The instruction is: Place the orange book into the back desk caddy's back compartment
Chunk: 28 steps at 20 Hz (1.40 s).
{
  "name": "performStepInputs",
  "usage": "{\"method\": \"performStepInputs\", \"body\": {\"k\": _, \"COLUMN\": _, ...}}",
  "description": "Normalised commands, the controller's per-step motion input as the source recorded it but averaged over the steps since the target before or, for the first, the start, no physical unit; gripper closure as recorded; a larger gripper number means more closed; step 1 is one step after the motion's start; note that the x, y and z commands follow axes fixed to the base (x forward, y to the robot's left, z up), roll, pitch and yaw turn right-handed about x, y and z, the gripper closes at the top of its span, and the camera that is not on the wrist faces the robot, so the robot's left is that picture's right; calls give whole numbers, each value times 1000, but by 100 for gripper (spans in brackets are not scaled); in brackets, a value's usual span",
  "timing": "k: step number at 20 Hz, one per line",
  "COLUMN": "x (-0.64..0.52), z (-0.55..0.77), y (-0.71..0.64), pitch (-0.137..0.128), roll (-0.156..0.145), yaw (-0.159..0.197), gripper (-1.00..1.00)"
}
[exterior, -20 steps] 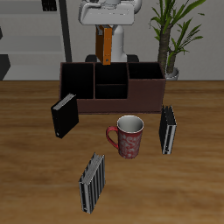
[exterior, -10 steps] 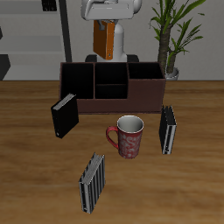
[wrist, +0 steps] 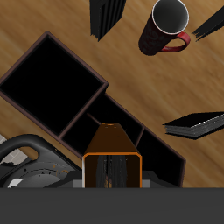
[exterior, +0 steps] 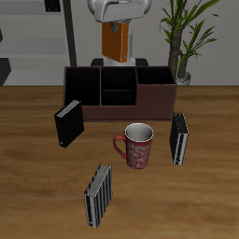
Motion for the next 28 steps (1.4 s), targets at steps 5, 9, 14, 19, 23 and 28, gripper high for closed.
{"method": "performStepInputs", "body": {"k": 5, "x": -57, "z": -66, "y": 225, "pitch": 32, "roll": 20, "yaw": 179, "gripper": 100}}
{"method": "performStepInputs", "body": {"k": 9, "x": -16, "z": -107, "y": 78, "pitch": 43, "roll": -13, "yaw": 191, "gripper": 100}}
{"method": "performStepInputs", "body": {"k": 14, "x": 86, "z": -35, "y": -39, "pitch": 58, "roll": -24, "yaw": 180, "gripper": 100}}
{"method": "performStepInputs", "body": {"k": 19, "x": 74, "z": -58, "y": -1, "pitch": 50, "roll": -11, "yaw": 137, "gripper": 100}}
{"method": "performStepInputs", "body": {"k": 23, "x": 195, "z": -1, "y": 71, "pitch": 61, "roll": -23, "yaw": 193, "gripper": 100}}
{"method": "performStepInputs", "body": {"k": 28, "x": 82, "z": -84, "y": 134, "pitch": 55, "roll": 1, "yaw": 97, "gripper": 100}}
